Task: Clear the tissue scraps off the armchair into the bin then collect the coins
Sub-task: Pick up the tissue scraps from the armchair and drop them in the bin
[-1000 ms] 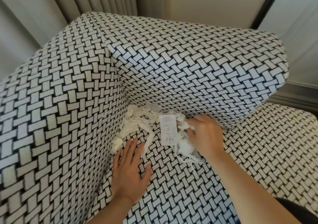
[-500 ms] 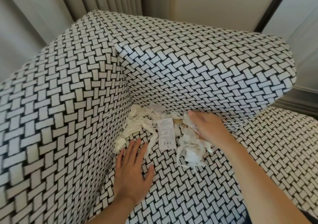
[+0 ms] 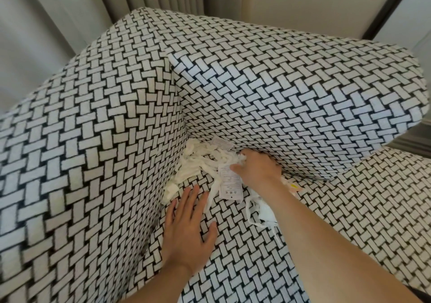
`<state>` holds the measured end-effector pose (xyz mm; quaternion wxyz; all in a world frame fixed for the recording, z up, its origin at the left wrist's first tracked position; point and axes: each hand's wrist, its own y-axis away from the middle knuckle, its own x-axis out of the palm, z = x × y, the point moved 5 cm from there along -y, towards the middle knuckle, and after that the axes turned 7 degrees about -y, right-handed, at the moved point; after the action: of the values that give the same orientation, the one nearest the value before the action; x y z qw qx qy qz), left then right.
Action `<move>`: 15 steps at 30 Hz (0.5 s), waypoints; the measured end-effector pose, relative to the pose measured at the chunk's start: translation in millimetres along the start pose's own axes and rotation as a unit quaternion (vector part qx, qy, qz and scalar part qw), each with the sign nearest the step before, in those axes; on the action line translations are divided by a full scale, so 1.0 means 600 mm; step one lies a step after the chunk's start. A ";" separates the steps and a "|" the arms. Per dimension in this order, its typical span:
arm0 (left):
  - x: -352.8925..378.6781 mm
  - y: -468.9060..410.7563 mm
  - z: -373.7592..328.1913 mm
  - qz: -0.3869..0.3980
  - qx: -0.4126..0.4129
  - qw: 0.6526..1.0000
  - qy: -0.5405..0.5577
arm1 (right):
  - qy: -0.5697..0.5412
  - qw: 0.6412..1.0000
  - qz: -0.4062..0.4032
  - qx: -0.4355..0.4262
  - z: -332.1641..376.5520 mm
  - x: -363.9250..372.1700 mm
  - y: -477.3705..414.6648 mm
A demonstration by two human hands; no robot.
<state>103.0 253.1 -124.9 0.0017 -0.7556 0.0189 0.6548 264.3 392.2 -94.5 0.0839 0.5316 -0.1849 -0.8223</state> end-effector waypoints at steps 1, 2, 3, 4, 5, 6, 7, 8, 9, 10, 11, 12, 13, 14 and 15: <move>0.000 0.000 0.000 -0.001 0.001 1.000 0.000 | -0.013 1.000 -0.026 0.004 0.003 0.002 0.002; 0.000 0.000 0.000 -0.002 0.002 1.000 0.001 | -0.025 0.998 -0.050 0.005 0.004 0.002 0.004; 0.000 0.000 0.001 -0.002 0.003 1.000 0.000 | -0.036 0.997 -0.072 0.006 0.001 0.003 0.007; 0.000 0.000 0.001 -0.002 0.003 1.000 -0.001 | -0.044 0.995 -0.089 0.003 0.000 0.002 0.009; -0.001 0.000 0.001 -0.003 0.005 1.000 -0.002 | -0.050 0.994 -0.099 -0.001 -0.002 0.001 0.012; -0.001 0.000 0.001 -0.004 0.008 1.000 -0.002 | -0.053 0.993 -0.109 -0.007 -0.002 -0.001 0.015; -0.001 0.000 0.000 -0.006 0.010 1.000 -0.002 | -0.051 0.992 -0.116 -0.013 -0.002 -0.002 0.019; 0.000 0.000 0.000 -0.008 0.011 1.000 -0.001 | -0.047 0.991 -0.124 -0.020 0.000 -0.003 0.023; 0.000 0.000 0.000 -0.008 0.011 1.000 -0.001 | -0.044 0.990 -0.131 -0.029 0.001 -0.004 0.028; 0.000 0.000 0.000 -0.009 0.010 1.000 -0.001 | -0.040 0.989 -0.137 -0.040 0.003 -0.004 0.033; 0.000 0.000 0.000 -0.008 0.010 1.000 -0.002 | -0.041 0.988 -0.141 -0.052 0.003 -0.004 0.037; 0.001 0.000 0.000 -0.006 0.010 1.000 -0.005 | -0.046 0.987 -0.141 -0.065 0.002 -0.003 0.040; 0.001 0.000 0.001 -0.005 0.009 1.000 -0.008 | -0.050 0.986 -0.138 -0.080 0.003 -0.003 0.044; 0.002 0.001 0.000 -0.006 0.009 1.000 -0.009 | -0.052 0.985 -0.135 -0.095 0.001 -0.002 0.049; 0.001 0.001 0.000 -0.007 0.008 1.000 -0.009 | -0.058 0.983 -0.134 -0.110 0.001 -0.003 0.054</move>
<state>103.3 252.4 -125.5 0.0120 -0.7496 0.0188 0.6616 262.6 363.3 -79.7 0.0202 0.4904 -0.0246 -0.8709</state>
